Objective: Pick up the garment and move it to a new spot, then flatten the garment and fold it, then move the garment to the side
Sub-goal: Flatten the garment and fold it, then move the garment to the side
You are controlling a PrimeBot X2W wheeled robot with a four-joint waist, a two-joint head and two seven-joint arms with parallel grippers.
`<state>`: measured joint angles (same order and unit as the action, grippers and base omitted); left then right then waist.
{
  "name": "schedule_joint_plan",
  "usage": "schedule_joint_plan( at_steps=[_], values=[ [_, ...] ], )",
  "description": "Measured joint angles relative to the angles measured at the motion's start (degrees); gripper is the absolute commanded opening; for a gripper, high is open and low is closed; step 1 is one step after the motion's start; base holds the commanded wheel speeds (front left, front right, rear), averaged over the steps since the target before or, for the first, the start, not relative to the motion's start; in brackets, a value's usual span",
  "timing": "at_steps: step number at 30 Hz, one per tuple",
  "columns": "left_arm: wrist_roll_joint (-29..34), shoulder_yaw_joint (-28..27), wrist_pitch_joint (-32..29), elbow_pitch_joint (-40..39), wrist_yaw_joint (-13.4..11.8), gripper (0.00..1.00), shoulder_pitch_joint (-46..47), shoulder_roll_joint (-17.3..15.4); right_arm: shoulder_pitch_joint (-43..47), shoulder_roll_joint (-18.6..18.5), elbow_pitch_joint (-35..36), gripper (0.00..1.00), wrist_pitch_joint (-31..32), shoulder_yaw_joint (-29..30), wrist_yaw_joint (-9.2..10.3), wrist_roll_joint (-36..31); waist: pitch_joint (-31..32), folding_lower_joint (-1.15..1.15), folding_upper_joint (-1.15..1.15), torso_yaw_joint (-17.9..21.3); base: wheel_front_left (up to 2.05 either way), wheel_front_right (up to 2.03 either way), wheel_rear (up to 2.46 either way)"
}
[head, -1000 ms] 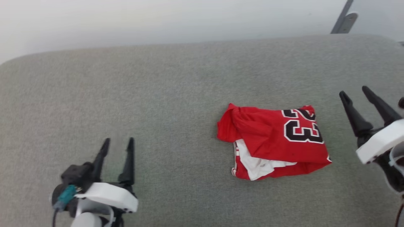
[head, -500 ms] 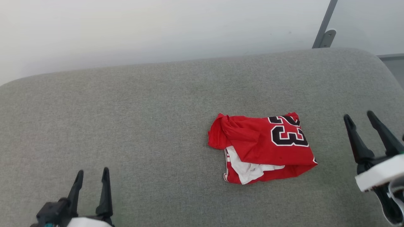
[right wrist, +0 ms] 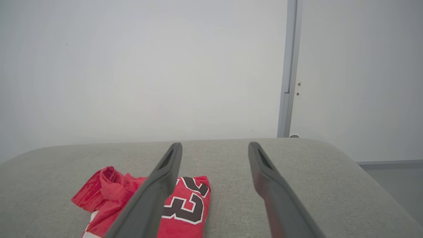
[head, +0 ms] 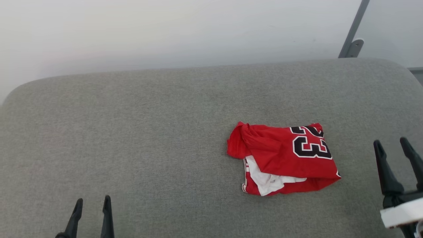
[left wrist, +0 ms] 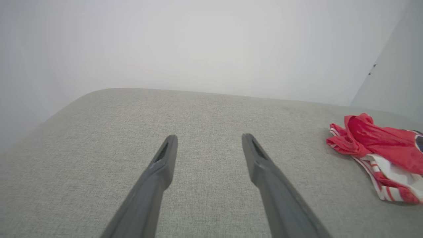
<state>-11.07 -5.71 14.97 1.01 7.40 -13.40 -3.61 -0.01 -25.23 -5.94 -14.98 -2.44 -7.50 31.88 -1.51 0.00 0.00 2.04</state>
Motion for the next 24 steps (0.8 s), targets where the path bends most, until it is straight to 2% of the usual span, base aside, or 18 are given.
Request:
schedule_joint_plan(
  at_steps=[13, 24],
  values=[
    [0.5, -0.9, 0.0, -5.0, 0.0, 1.00, -3.4, 0.4, 5.4, 2.8, 3.7, 1.00, 0.0, 3.0, 0.00, -3.1, 0.3, 0.00, 0.00, -1.3, 0.00, 0.00, 0.00],
    [0.7, -0.8, 0.0, -5.7, 0.0, 1.00, -3.5, 0.6, 6.1, 3.4, 4.6, 1.00, 0.7, 4.4, 0.00, -3.8, -0.3, 0.00, 0.00, -1.3, 0.00, 0.00, 0.00]
  ],
)
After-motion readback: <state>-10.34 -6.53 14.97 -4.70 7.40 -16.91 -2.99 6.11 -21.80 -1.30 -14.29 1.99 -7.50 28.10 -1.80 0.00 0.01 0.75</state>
